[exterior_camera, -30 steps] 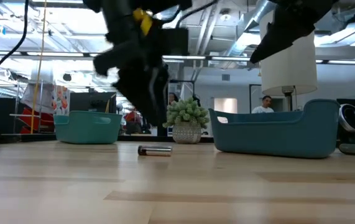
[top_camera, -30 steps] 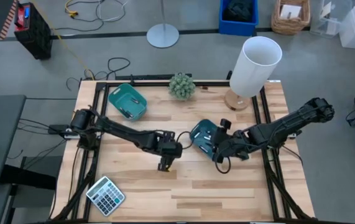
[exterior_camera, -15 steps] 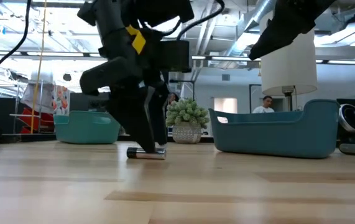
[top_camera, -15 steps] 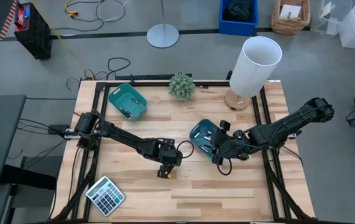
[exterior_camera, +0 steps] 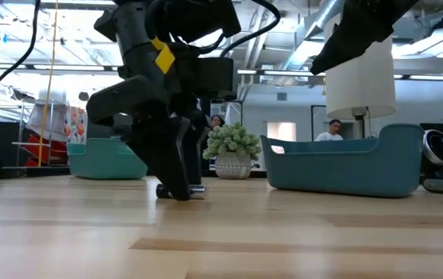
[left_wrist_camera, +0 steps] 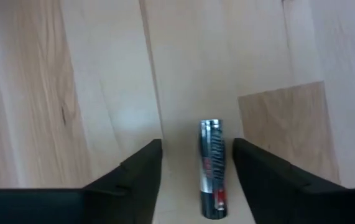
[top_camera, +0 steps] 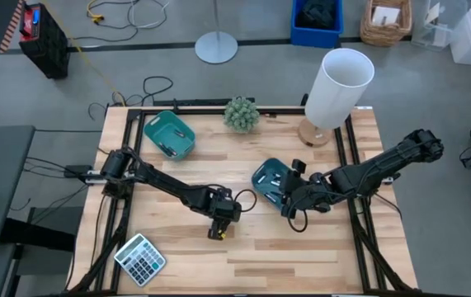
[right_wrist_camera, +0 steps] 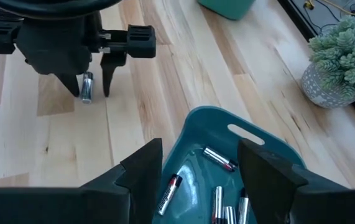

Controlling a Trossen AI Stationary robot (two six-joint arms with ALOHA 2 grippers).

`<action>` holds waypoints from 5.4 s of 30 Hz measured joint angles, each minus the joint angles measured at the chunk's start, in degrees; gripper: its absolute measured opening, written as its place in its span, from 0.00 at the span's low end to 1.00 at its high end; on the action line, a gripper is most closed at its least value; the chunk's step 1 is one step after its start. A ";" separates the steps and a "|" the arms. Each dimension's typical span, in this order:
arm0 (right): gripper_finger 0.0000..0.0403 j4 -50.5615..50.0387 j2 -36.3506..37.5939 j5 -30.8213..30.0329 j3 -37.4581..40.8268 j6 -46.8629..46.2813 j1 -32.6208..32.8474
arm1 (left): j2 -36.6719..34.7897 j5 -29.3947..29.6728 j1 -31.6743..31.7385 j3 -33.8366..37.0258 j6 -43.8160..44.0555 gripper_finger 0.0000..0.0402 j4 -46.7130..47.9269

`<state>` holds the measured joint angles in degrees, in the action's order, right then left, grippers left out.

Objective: Sort batteries
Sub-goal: Put the silver battery into the blue bin, then put the black battery into the green bin

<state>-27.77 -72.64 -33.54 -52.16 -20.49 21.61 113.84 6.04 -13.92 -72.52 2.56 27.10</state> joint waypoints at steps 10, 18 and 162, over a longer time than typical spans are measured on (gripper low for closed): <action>0.55 0.17 0.00 0.00 0.00 -0.02 0.00 | 0.15 0.08 0.10 0.06 -2.74 0.14 0.24; 0.55 0.86 0.00 0.00 0.00 -0.04 0.00 | -0.06 0.23 0.73 0.09 -4.21 0.10 0.20; 0.62 -10.71 -43.74 30.87 -34.28 23.25 -66.13 | -35.10 -2.55 30.69 29.23 -16.25 0.35 -37.13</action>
<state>-38.48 -116.38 -2.67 -86.44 2.75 -44.52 78.74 3.49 16.78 -43.29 -13.69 -10.03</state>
